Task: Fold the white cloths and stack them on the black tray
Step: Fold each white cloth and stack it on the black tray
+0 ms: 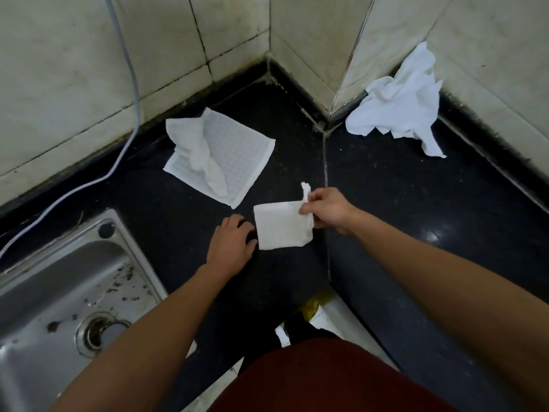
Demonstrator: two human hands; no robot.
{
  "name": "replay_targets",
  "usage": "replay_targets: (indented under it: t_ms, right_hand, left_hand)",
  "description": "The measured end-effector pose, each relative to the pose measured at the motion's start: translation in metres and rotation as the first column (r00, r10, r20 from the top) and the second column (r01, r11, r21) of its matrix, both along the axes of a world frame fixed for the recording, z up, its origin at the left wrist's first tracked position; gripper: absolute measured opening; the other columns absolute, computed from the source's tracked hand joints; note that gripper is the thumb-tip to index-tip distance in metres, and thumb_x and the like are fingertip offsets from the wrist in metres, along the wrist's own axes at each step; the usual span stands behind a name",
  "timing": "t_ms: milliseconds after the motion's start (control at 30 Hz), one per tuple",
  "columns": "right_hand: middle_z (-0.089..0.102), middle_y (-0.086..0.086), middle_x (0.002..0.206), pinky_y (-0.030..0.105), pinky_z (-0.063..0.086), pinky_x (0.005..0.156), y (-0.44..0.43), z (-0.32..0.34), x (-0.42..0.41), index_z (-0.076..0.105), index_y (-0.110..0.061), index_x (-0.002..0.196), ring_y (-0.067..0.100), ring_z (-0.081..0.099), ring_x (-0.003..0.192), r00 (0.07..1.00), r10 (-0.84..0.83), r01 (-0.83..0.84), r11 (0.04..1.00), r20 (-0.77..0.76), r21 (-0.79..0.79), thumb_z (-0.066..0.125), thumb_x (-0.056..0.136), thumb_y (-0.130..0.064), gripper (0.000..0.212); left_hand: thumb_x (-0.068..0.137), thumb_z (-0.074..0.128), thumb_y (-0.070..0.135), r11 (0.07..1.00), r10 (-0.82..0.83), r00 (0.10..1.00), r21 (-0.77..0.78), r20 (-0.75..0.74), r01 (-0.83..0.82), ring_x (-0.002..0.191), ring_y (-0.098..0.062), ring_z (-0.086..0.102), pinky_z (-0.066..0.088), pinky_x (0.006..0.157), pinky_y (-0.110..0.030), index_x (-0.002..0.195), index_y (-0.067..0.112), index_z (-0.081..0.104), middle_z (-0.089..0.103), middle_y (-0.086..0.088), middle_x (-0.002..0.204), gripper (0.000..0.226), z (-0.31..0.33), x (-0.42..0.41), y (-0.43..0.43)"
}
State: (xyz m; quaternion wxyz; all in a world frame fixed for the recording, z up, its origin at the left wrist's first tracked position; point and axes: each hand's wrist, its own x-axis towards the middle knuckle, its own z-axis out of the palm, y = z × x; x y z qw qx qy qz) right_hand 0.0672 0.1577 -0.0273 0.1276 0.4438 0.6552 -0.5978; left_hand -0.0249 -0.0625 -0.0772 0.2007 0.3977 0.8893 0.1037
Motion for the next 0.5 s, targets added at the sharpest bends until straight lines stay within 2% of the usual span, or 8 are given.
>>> replay_targets:
  t_ms: [67,100,233,333,400,500]
  right_hand:
    - [0.060,0.009,0.082,0.031,0.058,0.059,-0.024,-0.004,-0.019,0.058,-0.009,0.076,0.022,0.065,0.070,0.996,0.083,-0.085,0.994,0.032,0.069,0.071,0.079,-0.004,0.014]
    - [0.060,0.009,0.079,0.034,0.059,0.059,-0.034,-0.009,-0.027,0.058,-0.010,0.073,0.022,0.065,0.067,0.991,0.119,-0.124,0.987,0.061,0.101,0.071,0.078,-0.004,0.015]
    - [0.059,0.008,0.069,0.046,0.059,0.074,-0.067,-0.032,-0.051,0.052,-0.011,0.062,0.031,0.069,0.079,0.959,0.245,-0.274,0.932,0.143,0.236,0.068,0.076,-0.010,0.022]
    - [0.060,0.008,0.078,0.035,0.053,0.072,-0.081,-0.044,-0.060,0.049,-0.012,0.068,0.028,0.066,0.085,0.911,0.348,-0.406,0.853,0.223,0.328,0.069,0.078,-0.020,0.024]
    - [0.058,0.007,0.075,0.030,0.045,0.066,-0.086,-0.051,-0.061,0.045,-0.015,0.063,0.026,0.064,0.083,0.889,0.385,-0.451,0.827,0.247,0.336,0.073,0.077,-0.026,0.033]
    - [0.062,0.009,0.068,0.034,0.054,0.067,-0.088,-0.051,-0.059,0.051,-0.014,0.059,0.027,0.066,0.073,0.879,0.421,-0.469,0.846,0.222,0.254,0.077,0.076,-0.032,0.036]
  left_hand:
    - [0.090,0.060,0.030,0.999,0.044,0.999,-0.009,-0.006,-0.044,0.115,-0.022,0.046,0.041,0.095,-0.035,0.117,0.017,0.060,0.048,-0.005,0.128,0.030,0.005,-0.005,-0.015]
    - [0.090,0.060,0.031,0.998,0.061,0.998,-0.019,-0.008,-0.061,0.113,-0.021,0.047,0.042,0.095,-0.034,0.118,0.018,0.060,0.049,-0.004,0.126,0.031,0.007,-0.007,-0.023]
    - [0.089,0.061,0.030,0.988,0.149,0.989,-0.039,0.004,-0.148,0.108,-0.022,0.049,0.044,0.091,-0.035,0.116,0.017,0.061,0.052,-0.004,0.119,0.029,0.009,-0.012,-0.054]
    - [0.088,0.062,0.026,0.978,0.206,0.978,-0.035,0.036,-0.205,0.106,-0.024,0.050,0.045,0.089,-0.037,0.114,0.014,0.063,0.054,-0.005,0.115,0.029,0.007,-0.011,-0.072]
    - [0.088,0.062,0.026,0.974,0.227,0.973,-0.040,0.051,-0.225,0.106,-0.024,0.051,0.045,0.088,-0.036,0.114,0.014,0.063,0.054,-0.005,0.113,0.029,0.004,-0.010,-0.080]
    - [0.088,0.062,0.026,0.972,0.237,0.969,-0.025,0.073,-0.236,0.106,-0.023,0.050,0.046,0.088,-0.036,0.114,0.014,0.063,0.054,-0.004,0.113,0.028,0.000,-0.008,-0.080]
